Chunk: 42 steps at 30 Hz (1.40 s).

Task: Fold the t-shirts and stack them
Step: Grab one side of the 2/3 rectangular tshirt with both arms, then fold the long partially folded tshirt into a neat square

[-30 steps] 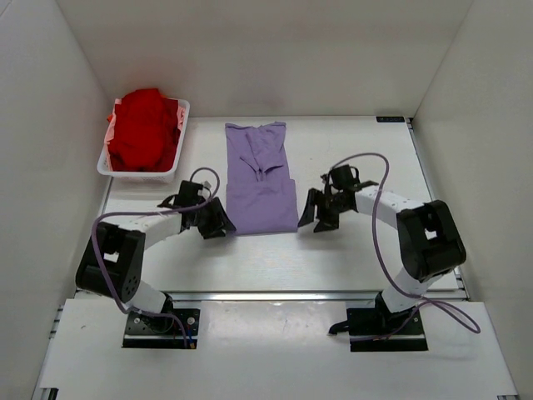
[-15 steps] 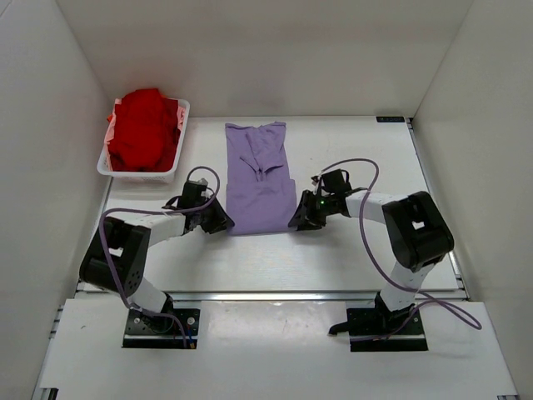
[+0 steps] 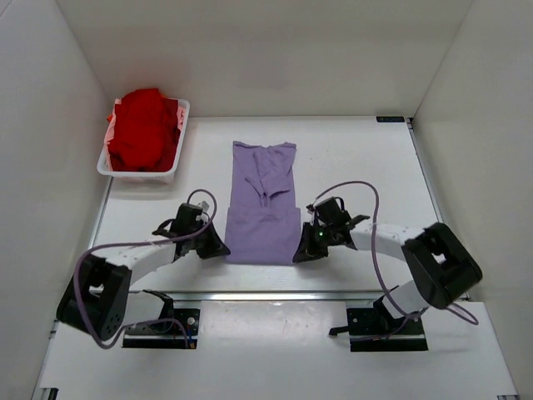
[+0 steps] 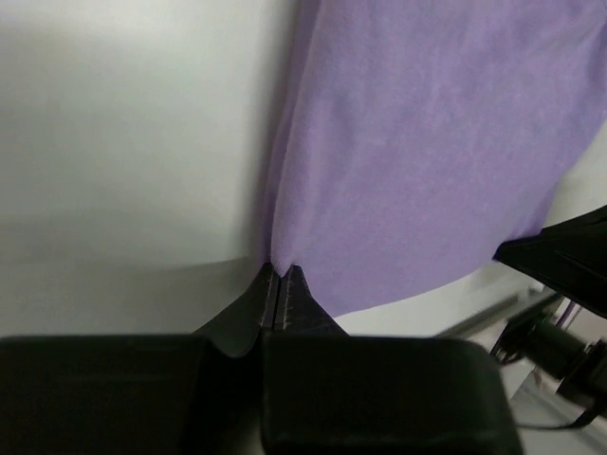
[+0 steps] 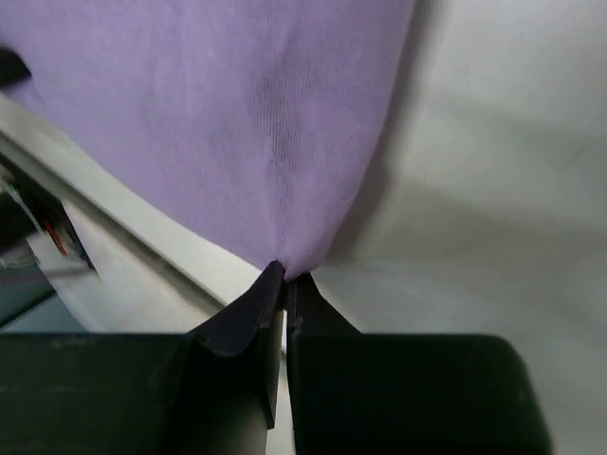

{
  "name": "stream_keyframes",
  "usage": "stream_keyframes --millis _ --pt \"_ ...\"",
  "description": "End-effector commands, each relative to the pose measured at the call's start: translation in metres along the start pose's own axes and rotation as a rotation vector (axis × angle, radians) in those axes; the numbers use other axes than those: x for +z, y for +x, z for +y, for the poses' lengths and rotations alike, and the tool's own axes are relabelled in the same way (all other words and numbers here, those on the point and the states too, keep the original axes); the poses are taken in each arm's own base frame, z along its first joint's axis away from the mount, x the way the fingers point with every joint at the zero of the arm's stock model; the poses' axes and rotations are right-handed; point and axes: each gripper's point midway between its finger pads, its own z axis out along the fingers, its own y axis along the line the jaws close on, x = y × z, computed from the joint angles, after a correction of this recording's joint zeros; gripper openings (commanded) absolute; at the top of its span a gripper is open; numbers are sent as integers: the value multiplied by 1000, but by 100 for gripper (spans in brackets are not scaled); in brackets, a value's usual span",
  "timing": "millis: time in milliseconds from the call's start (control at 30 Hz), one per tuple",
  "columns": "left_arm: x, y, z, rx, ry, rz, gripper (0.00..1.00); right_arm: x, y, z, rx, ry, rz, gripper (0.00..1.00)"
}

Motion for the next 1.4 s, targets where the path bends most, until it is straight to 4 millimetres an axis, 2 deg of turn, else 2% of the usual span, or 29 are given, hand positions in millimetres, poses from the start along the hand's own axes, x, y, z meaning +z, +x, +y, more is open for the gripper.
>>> stream_keyframes --millis 0,100,167,233,367,467,533,567,600,633,700,733,767,800,833,867,900,933,967,1000,1033,1067,1100,1133,1200,1233,1267,1333,1367 --pt "-15 52 23 5 -13 131 0 -9 41 -6 0 38 39 0" --pt "-27 74 20 43 7 140 0 -18 69 -5 -22 27 46 0" --pt "-39 78 10 38 64 101 0 -26 82 -7 -14 19 42 0" --pt "-47 86 17 -10 85 94 0 -32 92 -6 -1 2 39 0" --pt "-64 76 7 -67 159 32 0 -50 82 10 19 -87 -8 1" --pt "-66 62 -7 -73 181 27 0 -62 61 21 13 -131 -34 1" --pt "-63 54 -14 -45 154 50 0 -70 41 24 30 -145 -47 1" --pt "-67 40 -28 -21 174 22 0 -71 28 28 12 -147 -52 0" --pt "-61 32 -25 -30 143 32 0 -74 12 30 24 -137 -57 0" --pt "-66 8 -37 -25 165 -17 0 -77 -1 28 17 -135 -73 0" --pt "-61 -39 -56 -34 180 -55 0 -82 -44 34 0 -122 -94 0" --pt "-50 -54 -52 -63 152 -42 0 -84 -56 32 7 -117 -95 0" --pt "-55 -88 -69 -47 180 -106 0 -88 -86 37 -9 -118 -123 0" --pt "-50 -119 -84 -31 186 -128 0 -88 -114 41 -24 -114 -135 0" --pt "-31 -134 -76 -44 147 -111 0 -90 -129 38 -8 -105 -139 0" --pt "-38 -173 -96 -24 173 -170 0 -88 -163 36 -9 -90 -160 0" --pt "-28 -206 -107 -11 173 -199 0 -88 -195 37 -23 -70 -184 0" --pt "-2 -217 -96 -35 135 -171 2 -82 -225 34 -13 -55 -190 0" --pt "-9 -253 -116 -15 173 -230 16 -82 -243 28 -16 -47 -200 1" --pt "7 -276 -124 -10 181 -232 22 -75 -270 22 -16 -36 -200 17" --pt "34 -286 -106 -56 150 -202 37 -70 -297 16 -13 -21 -214 28" --pt "27 -311 -122 -36 184 -235 55 -68 -307 11 -22 -2 -218 41" --pt "37 -324 -127 -42 201 -236 55 -66 -327 5 -34 33 -237 47" --pt "51 -326 -120 -54 197 -216 54 -64 -340 2 -40 73 -247 49" --pt "52 -332 -130 -52 240 -223 57 -63 -349 -5 -45 115 -248 52" --pt "55 -321 -128 -58 255 -195 56 -60 -347 -10 -26 134 -231 52" --pt "47 -326 -135 -41 286 -220 56 -58 -347 -8 -52 144 -233 53" --pt "51 -306 -125 -39 275 -206 55 -52 -340 -9 -83 181 -211 61" --pt "44 -300 -135 -27 296 -204 56 -45 -334 -12 -83 202 -194 62"
